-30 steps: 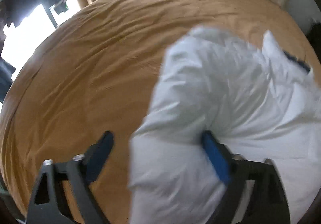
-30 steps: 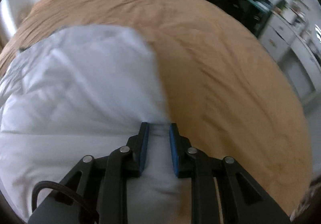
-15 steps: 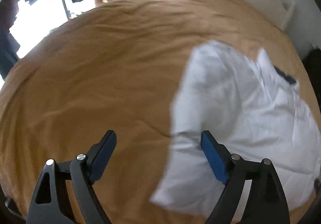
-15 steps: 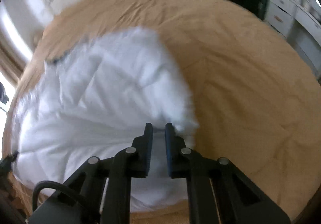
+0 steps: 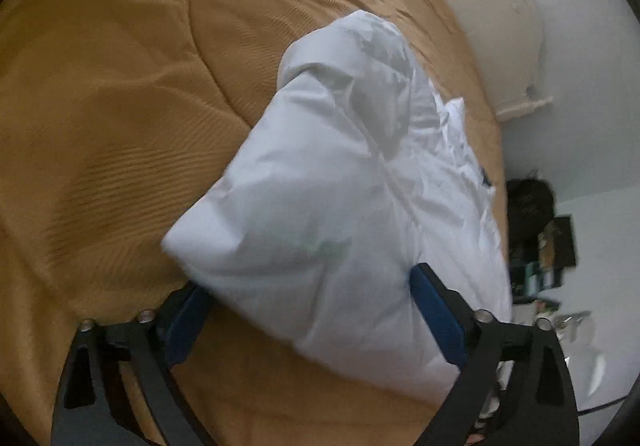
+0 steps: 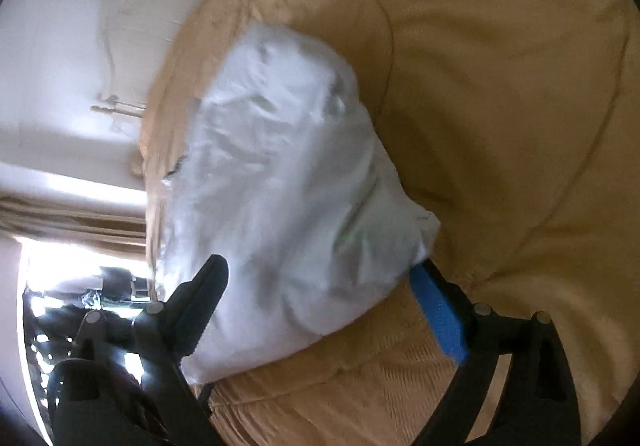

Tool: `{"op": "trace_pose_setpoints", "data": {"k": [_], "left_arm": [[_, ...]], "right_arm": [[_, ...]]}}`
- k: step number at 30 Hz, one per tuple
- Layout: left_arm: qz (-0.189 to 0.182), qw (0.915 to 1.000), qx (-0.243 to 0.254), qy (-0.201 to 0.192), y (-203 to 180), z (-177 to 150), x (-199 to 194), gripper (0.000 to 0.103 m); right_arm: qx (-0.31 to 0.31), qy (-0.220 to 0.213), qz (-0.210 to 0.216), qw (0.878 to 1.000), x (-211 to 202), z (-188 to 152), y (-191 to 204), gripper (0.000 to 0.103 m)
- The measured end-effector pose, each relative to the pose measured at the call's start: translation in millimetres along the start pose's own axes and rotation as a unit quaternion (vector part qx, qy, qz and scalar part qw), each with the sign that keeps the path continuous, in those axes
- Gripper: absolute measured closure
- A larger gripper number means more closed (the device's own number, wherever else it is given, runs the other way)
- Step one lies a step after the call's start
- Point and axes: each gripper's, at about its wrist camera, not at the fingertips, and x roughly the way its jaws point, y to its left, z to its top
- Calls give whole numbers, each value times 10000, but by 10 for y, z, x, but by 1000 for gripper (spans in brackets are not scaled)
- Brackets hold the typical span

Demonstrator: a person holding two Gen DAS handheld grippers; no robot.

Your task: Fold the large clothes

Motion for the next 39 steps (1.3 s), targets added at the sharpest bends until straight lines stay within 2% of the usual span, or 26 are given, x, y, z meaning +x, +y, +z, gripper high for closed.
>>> {"op": "trace_pose_setpoints", "data": {"k": [5,6,7,8,9,10,11,12,13,16,19,20,21,22,23,24,25,27,29,30,31,32,33,34,37,39], "left_arm": [[-118,9998,-131,-125,-107,244,299,2],[3,9997,-187,-155,-109,264,354,13],[155,9993,-275,-199,-70,210,319,28],[156,9989,-353,-261,-68,213,317,36],[80,9987,-398,-316,-86,212,288,53],[56,9988,-345,-347,-132,210,250,65],[78,9989,-283,-367,-156,192,184,69],[65,9989,-245,-403,-191,179,108,76],[9,9987,-245,-444,-208,164,-8,77],[-162,9984,-298,-450,-139,45,-378,77],[42,9996,-202,-170,73,-117,-406,73],[41,9995,-306,-50,174,-144,-301,71],[-43,9990,-440,28,276,-169,-238,68],[-138,9985,-534,64,339,-183,-226,67],[-173,9984,-541,73,351,-172,-223,67],[-154,9986,-493,70,331,-163,-223,67],[-74,9992,-378,65,273,-152,-233,67],[98,9998,-193,36,208,-144,-267,67],[154,9997,-166,20,208,-151,-283,66],[128,9997,-211,17,212,-152,-276,66],[80,9996,-282,20,232,-154,-271,65],[24,9994,-352,30,267,-169,-276,65],[-15,9992,-406,34,279,-189,-268,65],[-46,9989,-456,37,296,-192,-268,64],[-50,9990,-449,44,319,-224,-287,64],[-24,9990,-438,52,318,-225,-285,64]], "right_arm": [[376,50,449,9983,222,38,-25,9],[471,23,528,9975,270,69,-26,10],[545,9,526,9971,303,56,-26,13],[594,-42,512,9969,324,51,-15,32],[528,-91,530,9972,302,45,4,51],[390,-86,549,9977,271,43,46,57],[155,-121,479,9987,219,34,145,67],[-134,-171,357,9991,158,17,270,73],[-296,-204,267,9990,112,0,356,75],[-635,-303,246,9972,-142,-107,577,78],[-658,-143,172,9976,-271,-285,496,76],[-632,-50,40,9980,-287,-323,393,71],[-621,63,-177,9979,-227,-385,277,59],[-588,193,-403,9973,-132,-427,145,52],[-500,289,-513,9970,-42,-446,4,40],[-239,380,-495,9978,-32,-442,-121,34],[-74,373,-436,9983,-61,-429,-177,34],[5,167,-520,9985,-294,-388,-190,34],[-212,-226,-1019,9943,-615,-399,-93,34],[-402,-522,-1426,9876,-808,-430,7,34],[-563,-859,-1674,9805,-952,-481,107,38],[-827,-1259,-1930,9696,-1065,-553,259,52],[-1271,-1467,-2078,9587,-1086,-638,488,70],[-1591,-1498,-2007,9550,-1053,-705,640,76],[-2781,-1350,-1159,9440,-654,-1053,1334,81],[-3565,-1126,-754,9244,-200,-1343,1751,82]]}}
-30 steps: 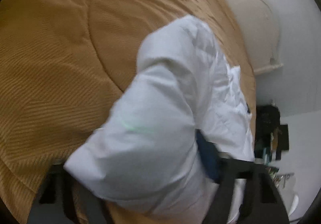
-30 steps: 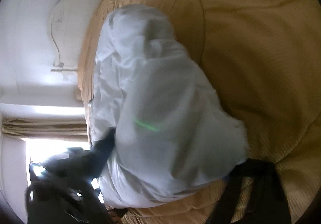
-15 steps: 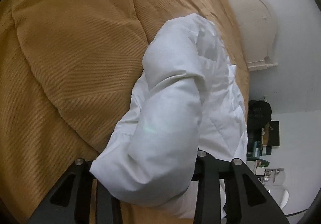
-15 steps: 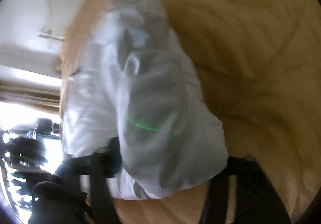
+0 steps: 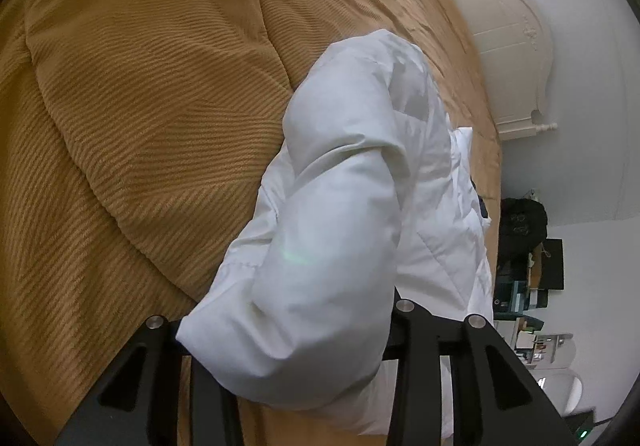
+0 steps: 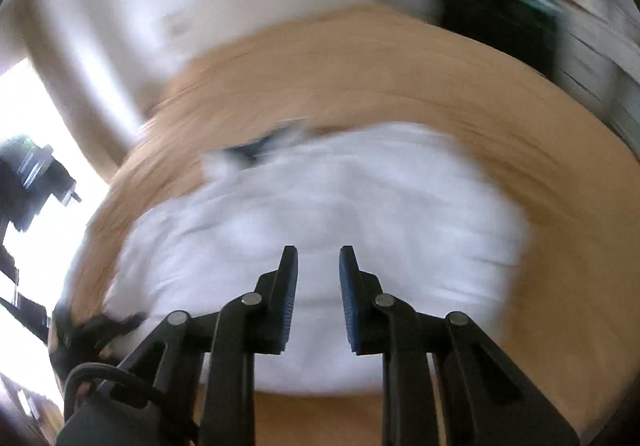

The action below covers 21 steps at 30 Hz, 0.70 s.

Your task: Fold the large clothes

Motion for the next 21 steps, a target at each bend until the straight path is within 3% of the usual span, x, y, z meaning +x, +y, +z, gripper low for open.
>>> {"op": "trace_pose_setpoints", "data": {"k": [3,5,9,12,16,19,21], "left_arm": [[36,10000,57,-5,0,-12,-4,63],[-11,10000,51,19,7,-15,5,62],[1,10000,57,61,33,-33,12,61],[77,9999,84,31,21,-45,28,61],[104,9999,58,20,15,-46,30,60],[106,9999,86,-35,30,-81,26,59],[91,9999,48,-41,40,-95,19,59]], "right_arm": [[-716,136,285,9969,480,-143,520,84],[-1013,323,-49,9943,847,-303,594,84],[-1252,465,-210,9908,1247,-703,303,89],[-1248,581,-157,9904,1251,-690,240,90],[-1051,902,-176,9902,1176,-417,178,100],[-698,736,-37,9948,850,-16,241,100],[-829,899,12,9925,947,258,402,100]]}}
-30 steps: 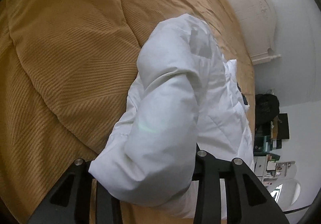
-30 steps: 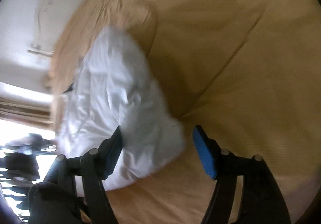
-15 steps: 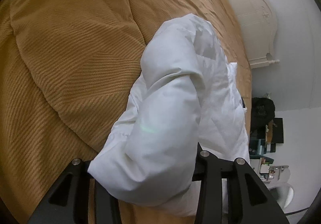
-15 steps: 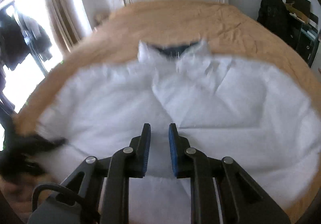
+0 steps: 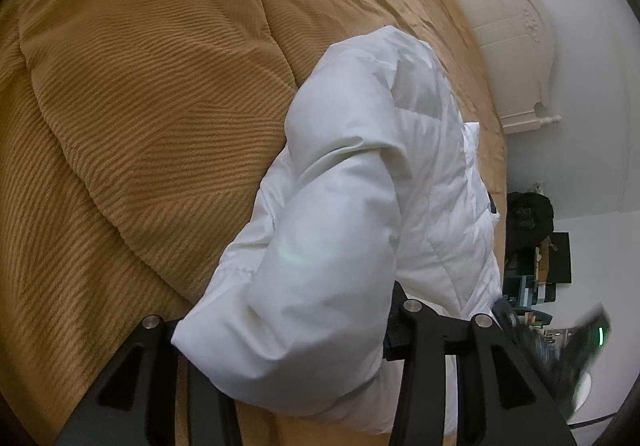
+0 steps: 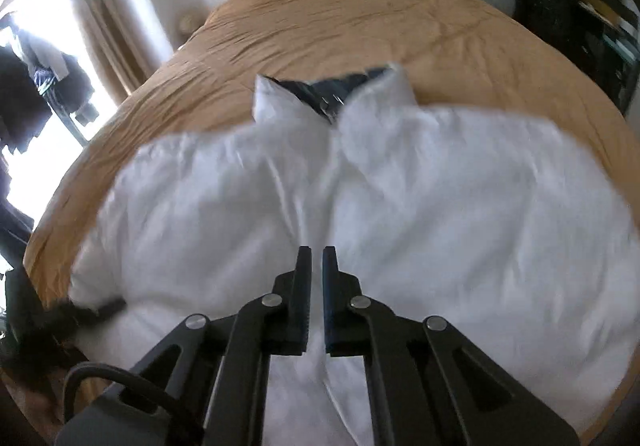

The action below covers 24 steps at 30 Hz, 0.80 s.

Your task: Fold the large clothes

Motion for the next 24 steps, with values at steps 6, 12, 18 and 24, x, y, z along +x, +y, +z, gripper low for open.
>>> {"op": "trace_pose_setpoints", "data": {"k": [6,12,18,24], "left_arm": [[70,10000,52,18,-33,3,6,57],[78,10000,-30,47,-22,13,11,57],[76,10000,-22,37,-38,1,4,57],[34,10000,-28,19,-35,-15,0,56]], "right_arm": [[197,1243,-233,9918,973,387,0,103],[746,1290,-721,9862,1395,937,-288,103],[481,851,-388,9945,715,930,-69,103],[-117,751,-386,9964,73,4,256,103]]}}
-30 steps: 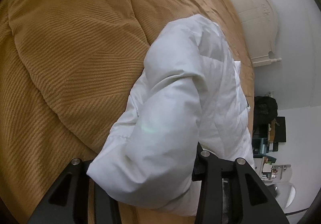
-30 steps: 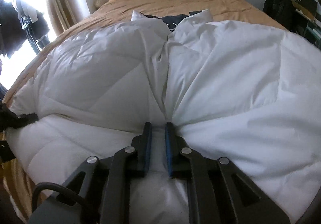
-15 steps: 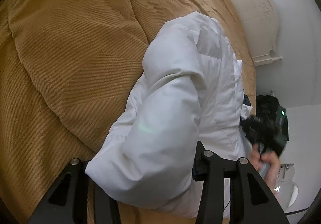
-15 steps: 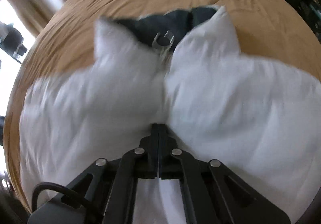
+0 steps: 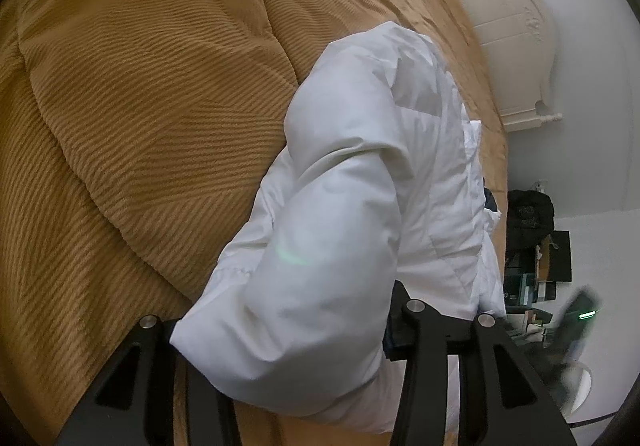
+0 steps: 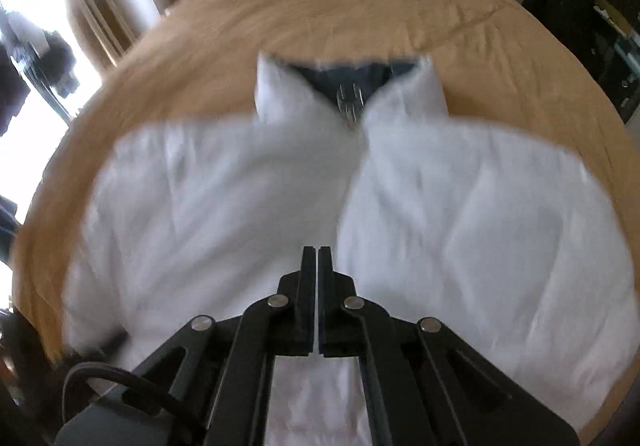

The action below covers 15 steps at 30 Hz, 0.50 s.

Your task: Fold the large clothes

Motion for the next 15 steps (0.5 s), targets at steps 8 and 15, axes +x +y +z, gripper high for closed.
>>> {"op": "trace_pose_setpoints", "data": {"k": [8,15], "left_arm": [[58,10000,31,-13,-4,-22,-6,56],[199,9996,190,-14,-60,-53,7,55]], "right_arm": [[441,169,63,9989,-1,-481,-24,103],[97,-519,-145,9985,-24,-1124,51,103]]}}
